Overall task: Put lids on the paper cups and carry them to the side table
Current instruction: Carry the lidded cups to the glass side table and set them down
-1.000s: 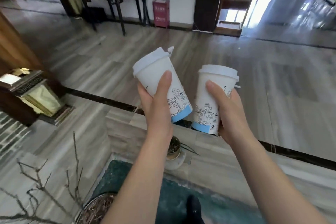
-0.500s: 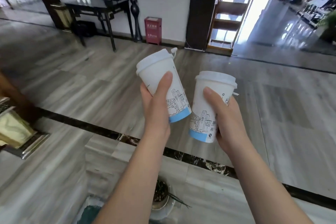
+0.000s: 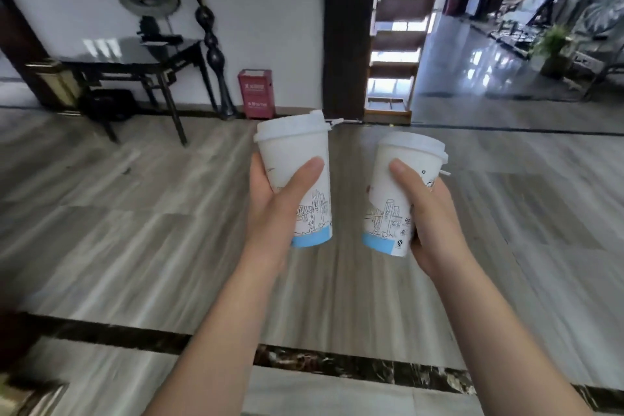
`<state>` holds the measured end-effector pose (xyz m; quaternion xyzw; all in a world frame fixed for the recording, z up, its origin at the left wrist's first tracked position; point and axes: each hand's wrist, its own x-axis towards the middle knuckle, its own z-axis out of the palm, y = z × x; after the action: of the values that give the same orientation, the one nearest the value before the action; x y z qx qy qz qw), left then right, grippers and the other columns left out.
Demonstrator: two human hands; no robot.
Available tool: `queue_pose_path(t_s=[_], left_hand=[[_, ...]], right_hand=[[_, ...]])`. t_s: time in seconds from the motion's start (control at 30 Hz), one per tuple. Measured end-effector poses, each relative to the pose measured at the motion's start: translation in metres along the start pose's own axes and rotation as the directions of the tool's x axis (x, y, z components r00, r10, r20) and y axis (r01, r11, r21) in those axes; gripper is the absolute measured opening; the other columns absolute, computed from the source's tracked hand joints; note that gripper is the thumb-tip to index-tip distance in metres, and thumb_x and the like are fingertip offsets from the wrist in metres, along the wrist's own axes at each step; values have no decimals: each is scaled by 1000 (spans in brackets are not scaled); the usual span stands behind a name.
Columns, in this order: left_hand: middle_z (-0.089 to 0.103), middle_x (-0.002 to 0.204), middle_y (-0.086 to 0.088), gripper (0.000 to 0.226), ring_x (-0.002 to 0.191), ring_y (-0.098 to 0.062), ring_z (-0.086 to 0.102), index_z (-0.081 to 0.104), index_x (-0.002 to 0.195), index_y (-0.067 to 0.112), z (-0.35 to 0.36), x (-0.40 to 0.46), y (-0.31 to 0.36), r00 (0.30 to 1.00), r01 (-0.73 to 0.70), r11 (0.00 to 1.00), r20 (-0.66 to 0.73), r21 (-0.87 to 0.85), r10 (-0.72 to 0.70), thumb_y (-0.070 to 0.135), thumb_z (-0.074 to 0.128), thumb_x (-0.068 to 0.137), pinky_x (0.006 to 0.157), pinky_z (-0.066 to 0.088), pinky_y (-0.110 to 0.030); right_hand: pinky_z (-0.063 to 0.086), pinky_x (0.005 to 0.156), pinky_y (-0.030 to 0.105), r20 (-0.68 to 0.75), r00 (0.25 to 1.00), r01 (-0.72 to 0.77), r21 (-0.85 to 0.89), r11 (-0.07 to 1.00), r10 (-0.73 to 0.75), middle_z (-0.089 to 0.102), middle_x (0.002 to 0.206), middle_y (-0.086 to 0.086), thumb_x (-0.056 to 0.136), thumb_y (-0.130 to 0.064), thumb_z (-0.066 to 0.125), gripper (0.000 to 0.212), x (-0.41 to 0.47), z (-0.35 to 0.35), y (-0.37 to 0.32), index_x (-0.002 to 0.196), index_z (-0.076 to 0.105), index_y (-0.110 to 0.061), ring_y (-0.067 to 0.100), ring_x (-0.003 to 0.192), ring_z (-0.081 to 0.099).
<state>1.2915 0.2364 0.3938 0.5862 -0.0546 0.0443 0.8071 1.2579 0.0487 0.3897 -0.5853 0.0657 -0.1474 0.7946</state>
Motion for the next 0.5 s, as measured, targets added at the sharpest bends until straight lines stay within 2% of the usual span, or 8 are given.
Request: queue_pose_path(t_s=[0.1,0.27,0.37,0.5], left_hand=[[76,115,-2,55,106,-33,74,58,125,33,-60,45,15,999,11,999,-52,36,-10,33,83,76,85,63,-52],[75,118,-3,49,108,-34,74,59,120,36,-133,105,17,979,19,997,-204,81,-2,31,82,77,89,62,-57],[76,111,6,45,103,-23,76,58,118,38,-166,141,8,967,35,991,-256,131,-1,29,83,82,84,63,-49],[75,102,18,52,95,-8,75,55,120,35,-204,202,-7,938,6,982,-342,190,60,29,83,77,74,63,-31]], right_hand=[[63,81,43,80,997,-5,10,1000,4,78,108,9,91,-33,69,39,48,71,16,126,69,-16,31,102,75],[61,86,51,202,978,-63,7,998,60,76,105,11,88,-36,72,37,110,156,66,120,71,-17,31,97,74],[60,83,52,276,955,-107,-12,994,107,72,103,16,86,-38,72,42,148,195,96,120,70,-13,30,92,72],[62,72,40,389,914,-119,-22,993,118,73,95,9,86,-36,72,36,215,247,128,115,70,-15,23,84,73]])
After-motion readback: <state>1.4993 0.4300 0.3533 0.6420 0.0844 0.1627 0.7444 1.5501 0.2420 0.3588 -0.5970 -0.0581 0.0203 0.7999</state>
